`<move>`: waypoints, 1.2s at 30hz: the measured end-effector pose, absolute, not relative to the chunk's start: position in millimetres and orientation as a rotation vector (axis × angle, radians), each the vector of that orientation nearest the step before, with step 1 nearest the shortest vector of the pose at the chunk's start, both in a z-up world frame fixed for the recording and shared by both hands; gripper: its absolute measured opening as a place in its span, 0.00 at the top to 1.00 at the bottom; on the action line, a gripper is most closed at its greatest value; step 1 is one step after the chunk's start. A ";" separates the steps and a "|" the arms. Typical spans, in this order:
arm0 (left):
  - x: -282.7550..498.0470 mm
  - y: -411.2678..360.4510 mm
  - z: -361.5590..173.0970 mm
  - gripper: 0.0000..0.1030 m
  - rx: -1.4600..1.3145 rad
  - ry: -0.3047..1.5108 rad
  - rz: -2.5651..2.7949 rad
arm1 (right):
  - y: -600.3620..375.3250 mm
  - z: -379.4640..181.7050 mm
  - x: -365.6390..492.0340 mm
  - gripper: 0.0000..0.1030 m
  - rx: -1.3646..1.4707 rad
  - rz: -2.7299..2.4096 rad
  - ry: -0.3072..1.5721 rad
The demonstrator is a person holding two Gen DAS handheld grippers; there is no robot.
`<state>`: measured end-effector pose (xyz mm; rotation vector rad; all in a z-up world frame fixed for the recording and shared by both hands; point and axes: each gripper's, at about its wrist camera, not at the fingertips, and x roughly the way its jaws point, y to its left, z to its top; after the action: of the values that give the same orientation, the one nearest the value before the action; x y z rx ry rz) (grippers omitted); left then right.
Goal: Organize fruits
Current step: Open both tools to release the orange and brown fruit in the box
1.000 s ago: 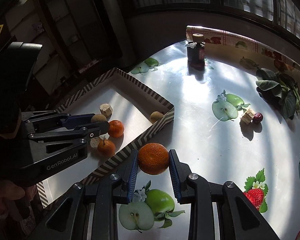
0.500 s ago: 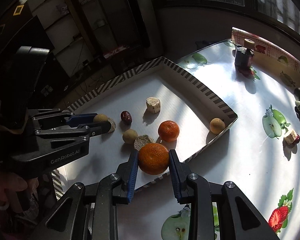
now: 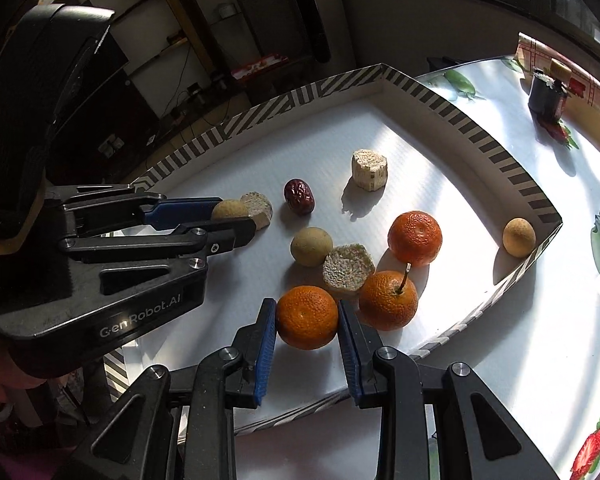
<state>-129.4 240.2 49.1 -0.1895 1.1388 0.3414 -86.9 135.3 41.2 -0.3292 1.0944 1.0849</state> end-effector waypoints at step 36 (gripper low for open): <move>-70.3 189.3 82.3 0.33 -0.153 1.069 0.308 | 52.6 77.8 -42.8 0.56 -0.161 0.895 1.018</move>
<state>-70.3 189.3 82.3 -0.1531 1.0691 0.3075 -42.8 52.6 77.8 -0.1606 1.0175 0.8945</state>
